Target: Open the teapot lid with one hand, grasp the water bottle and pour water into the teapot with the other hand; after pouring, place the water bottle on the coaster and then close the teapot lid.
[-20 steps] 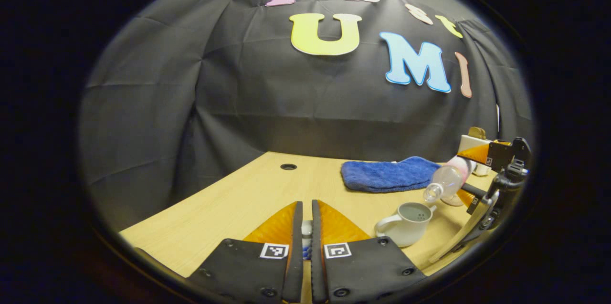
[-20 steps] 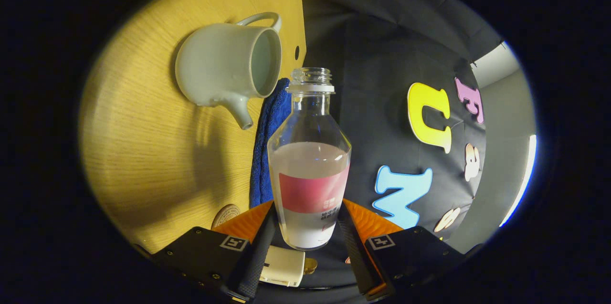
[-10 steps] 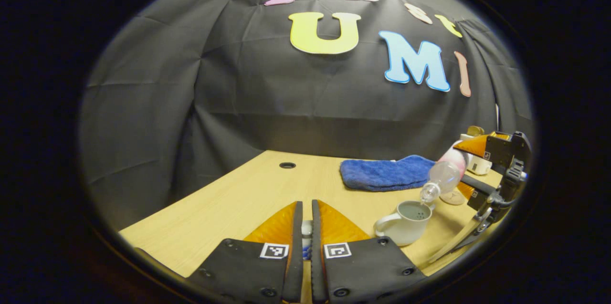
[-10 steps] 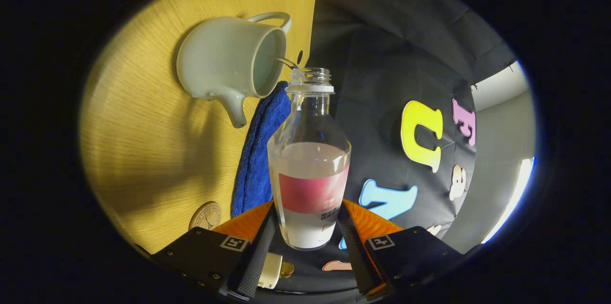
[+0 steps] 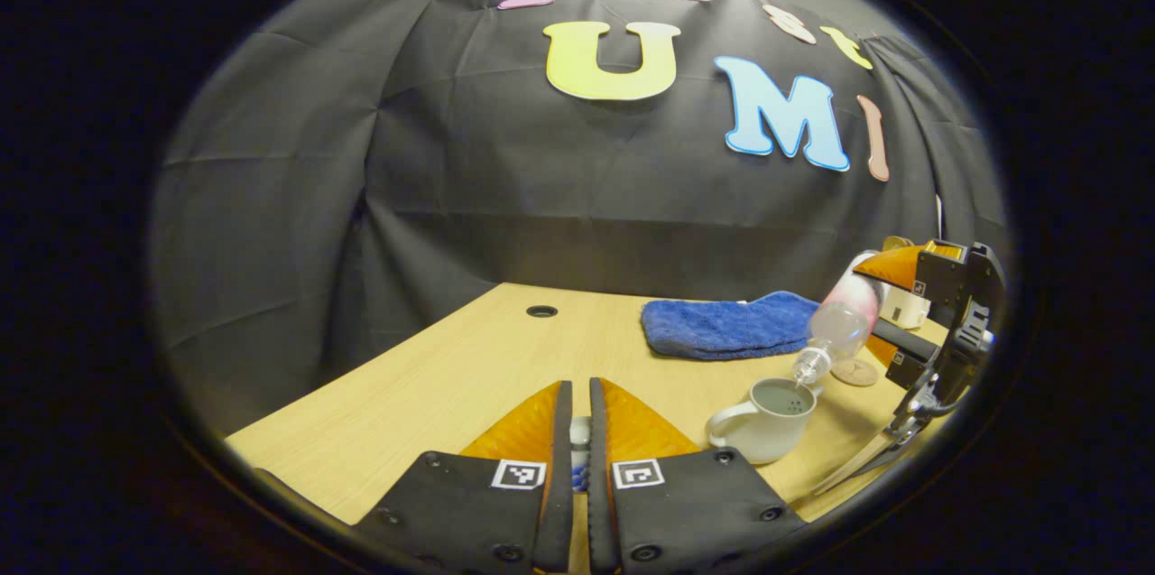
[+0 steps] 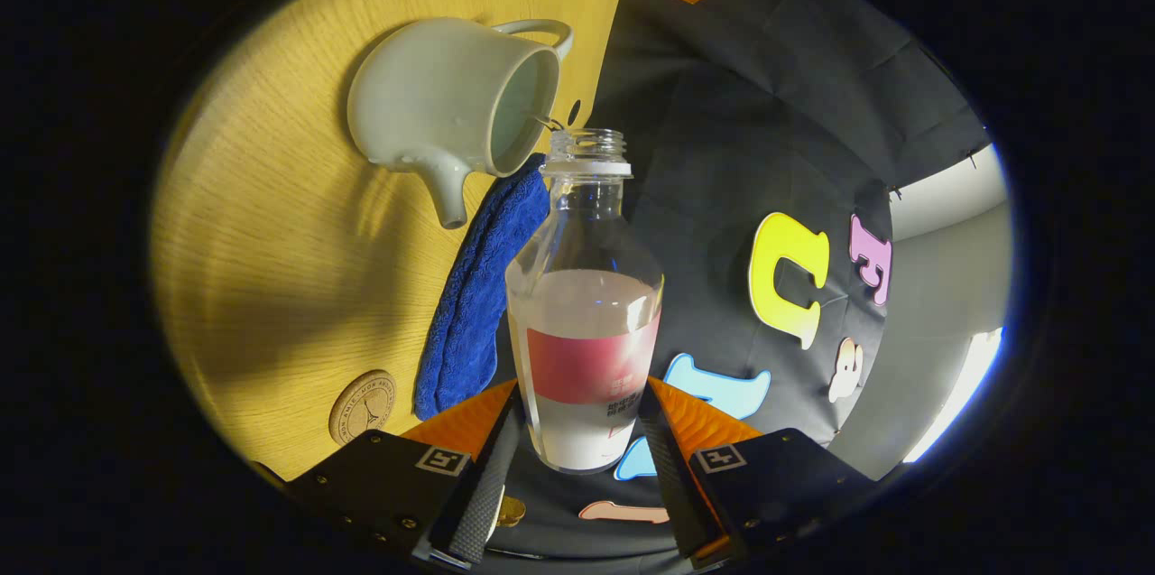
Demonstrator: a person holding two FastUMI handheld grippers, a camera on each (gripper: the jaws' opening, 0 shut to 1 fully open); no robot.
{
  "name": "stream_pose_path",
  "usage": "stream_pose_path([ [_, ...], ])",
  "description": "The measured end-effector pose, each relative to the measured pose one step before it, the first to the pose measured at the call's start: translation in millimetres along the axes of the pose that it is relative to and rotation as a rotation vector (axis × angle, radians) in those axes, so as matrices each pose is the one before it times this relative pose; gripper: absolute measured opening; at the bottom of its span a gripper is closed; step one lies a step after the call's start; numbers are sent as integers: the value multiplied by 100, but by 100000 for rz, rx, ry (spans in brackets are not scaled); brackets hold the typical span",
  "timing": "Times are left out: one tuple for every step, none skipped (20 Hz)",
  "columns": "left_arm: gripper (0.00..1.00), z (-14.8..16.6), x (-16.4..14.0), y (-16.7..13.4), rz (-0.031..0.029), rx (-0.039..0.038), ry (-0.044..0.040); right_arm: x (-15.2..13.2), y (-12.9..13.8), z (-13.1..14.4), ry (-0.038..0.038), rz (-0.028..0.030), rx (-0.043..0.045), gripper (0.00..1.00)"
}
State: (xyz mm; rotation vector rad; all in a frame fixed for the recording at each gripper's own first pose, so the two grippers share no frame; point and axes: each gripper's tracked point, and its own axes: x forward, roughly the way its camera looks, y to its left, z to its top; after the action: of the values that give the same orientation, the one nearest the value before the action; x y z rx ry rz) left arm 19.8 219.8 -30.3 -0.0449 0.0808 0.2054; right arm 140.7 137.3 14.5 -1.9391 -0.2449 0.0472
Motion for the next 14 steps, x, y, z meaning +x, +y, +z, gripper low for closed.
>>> stream_pose_path([
  [14,-142,-2,-51,-116,-85,140,3,-92,99,-478,-622,-1001,75],
  [13,-10,4,-45,-127,38,185,8,-114,8,-200,-512,-974,75],
  [13,-95,10,-109,-108,33,170,125,-109,31,-403,-266,-854,75],
  [14,129,26,-82,-177,106,113,39,-140,-4,-309,-448,-973,75],
  [14,-225,37,-12,-80,22,55,-44,-139,39,-288,-589,-1100,75],
  [14,9,-4,-103,-122,88,67,2,-142,-12,-380,-548,-1251,75],
  [14,-94,-58,-34,-96,25,179,35,-166,71,-271,-442,-991,75],
  [14,110,41,-122,-117,8,152,-78,-74,4,-372,-366,-815,75],
  [14,-159,-39,8,-92,-27,106,78,-162,38,-168,-521,-954,75],
  [13,6,34,-77,-3,2,-2,60,-169,-32,-306,-684,-1111,75],
  [14,-43,26,-28,-75,38,55,118,-76,76,-228,-688,-1181,75],
  [14,134,-35,-6,35,15,-13,-58,-182,10,-196,-813,-1301,75],
  [14,-69,-64,-2,-75,-5,66,-27,-224,45,-246,-942,-1174,75],
  [14,16,20,-36,-39,-73,60,24,-161,29,-212,-1068,-1341,75],
])
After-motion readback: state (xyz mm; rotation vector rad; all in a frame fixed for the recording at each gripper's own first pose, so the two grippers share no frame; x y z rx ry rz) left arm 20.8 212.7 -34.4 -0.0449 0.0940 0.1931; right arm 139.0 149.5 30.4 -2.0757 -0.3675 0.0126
